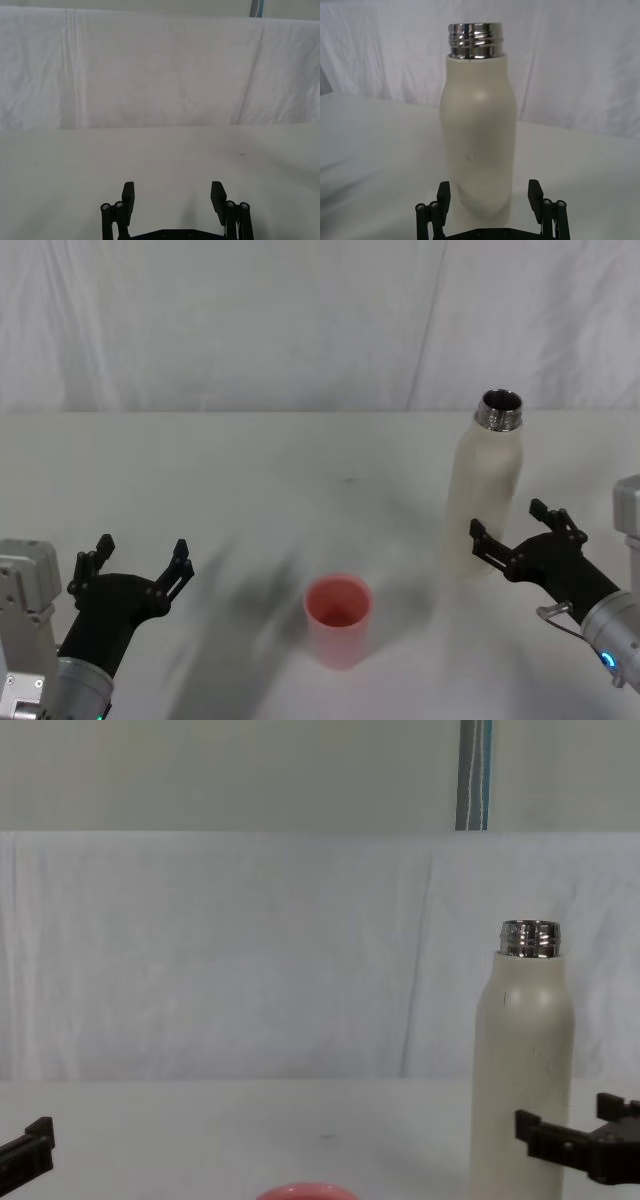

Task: Grasp the thermos with one hand and pour water into the cup lid.

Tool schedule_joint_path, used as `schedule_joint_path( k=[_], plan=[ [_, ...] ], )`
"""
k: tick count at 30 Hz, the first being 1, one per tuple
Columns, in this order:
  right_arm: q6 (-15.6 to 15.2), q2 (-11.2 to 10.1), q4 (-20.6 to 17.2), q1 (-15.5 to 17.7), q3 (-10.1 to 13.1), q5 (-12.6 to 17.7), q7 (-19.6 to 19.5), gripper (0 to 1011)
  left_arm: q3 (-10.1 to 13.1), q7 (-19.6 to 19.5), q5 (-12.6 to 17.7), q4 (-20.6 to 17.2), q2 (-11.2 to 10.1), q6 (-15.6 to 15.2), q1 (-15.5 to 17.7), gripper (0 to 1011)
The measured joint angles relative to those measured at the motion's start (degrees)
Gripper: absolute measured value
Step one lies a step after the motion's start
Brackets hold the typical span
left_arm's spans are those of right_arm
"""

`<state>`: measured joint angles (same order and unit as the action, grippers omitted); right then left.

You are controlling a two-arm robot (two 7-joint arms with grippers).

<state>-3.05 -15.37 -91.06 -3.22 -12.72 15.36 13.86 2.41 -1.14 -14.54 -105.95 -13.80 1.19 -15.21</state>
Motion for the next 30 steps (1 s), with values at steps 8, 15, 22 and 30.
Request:
schedule_joint_path(
  k=[8,15,22,30],
  plan=[
    [0.21,-0.38,-4.03,3.0,2.08,0.03,-1.61,1001,0.0,0.0,0.0,0.0,0.0,0.0,0.0,1001],
    [0.9,0.81,-6.51,4.93,2.88,0.43,-2.47,1001,0.0,0.0,0.0,0.0,0.0,0.0,0.0,1001],
    [2.12,1.79,-8.42,6.1,2.36,0.55,-2.44,1001,0.0,0.0,0.0,0.0,0.0,0.0,0.0,1001],
    [3.56,2.27,-9.34,7.33,0.91,-1.91,-2.91,1001,0.0,0.0,0.0,0.0,0.0,0.0,0.0,1001]
  ],
)
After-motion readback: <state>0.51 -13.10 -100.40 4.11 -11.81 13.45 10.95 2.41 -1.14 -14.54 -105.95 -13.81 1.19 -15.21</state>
